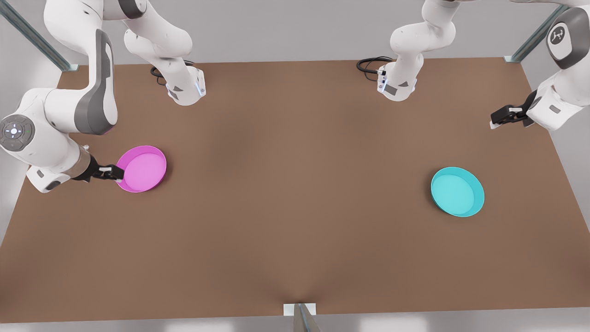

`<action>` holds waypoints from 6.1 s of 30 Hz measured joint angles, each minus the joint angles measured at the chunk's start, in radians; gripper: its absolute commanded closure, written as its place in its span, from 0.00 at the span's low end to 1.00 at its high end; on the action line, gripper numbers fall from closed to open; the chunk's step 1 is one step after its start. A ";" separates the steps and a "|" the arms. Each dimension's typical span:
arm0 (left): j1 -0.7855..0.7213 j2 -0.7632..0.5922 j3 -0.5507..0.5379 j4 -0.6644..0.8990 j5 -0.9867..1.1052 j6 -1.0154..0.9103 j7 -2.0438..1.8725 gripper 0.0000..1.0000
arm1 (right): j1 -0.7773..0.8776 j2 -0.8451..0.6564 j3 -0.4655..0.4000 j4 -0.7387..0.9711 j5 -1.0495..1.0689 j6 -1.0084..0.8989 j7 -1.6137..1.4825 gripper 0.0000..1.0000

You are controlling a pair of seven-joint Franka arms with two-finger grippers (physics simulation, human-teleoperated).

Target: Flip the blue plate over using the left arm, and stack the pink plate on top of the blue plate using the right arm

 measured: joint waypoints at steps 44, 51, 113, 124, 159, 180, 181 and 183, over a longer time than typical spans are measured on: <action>0.409 0.706 -0.002 -0.246 -0.388 0.732 0.744 0.42 | 0.056 0.238 0.024 0.106 0.124 0.029 -0.051 0.00; 0.403 0.716 0.000 -0.245 -0.388 0.725 0.760 0.47 | 0.056 0.240 0.025 0.102 0.129 0.044 -0.042 0.00; -1.207 1.186 0.009 0.411 1.429 -0.379 -0.822 0.79 | -0.152 0.032 0.016 -0.092 0.119 0.010 -0.055 0.00; -1.217 1.278 0.020 0.456 1.442 -0.388 -0.967 0.00 | -0.325 0.057 0.015 -0.374 0.159 0.182 -0.201 0.00; -0.613 0.953 -0.702 0.682 0.884 0.334 -1.660 0.00 | -0.516 0.265 0.043 -0.608 0.293 0.710 -0.697 0.00; 0.049 0.128 -0.195 0.096 0.131 -0.173 -0.627 0.00 | -0.518 0.280 0.051 -0.619 0.350 0.750 -0.845 0.75; 0.049 0.129 -0.195 0.096 0.122 -0.173 -0.591 0.00 | -0.518 0.281 0.051 -0.619 0.351 0.750 -0.851 0.75; 0.048 0.133 -0.195 0.098 0.111 -0.173 -0.523 0.00 | -0.518 0.282 0.057 -0.619 0.354 0.750 -0.862 0.79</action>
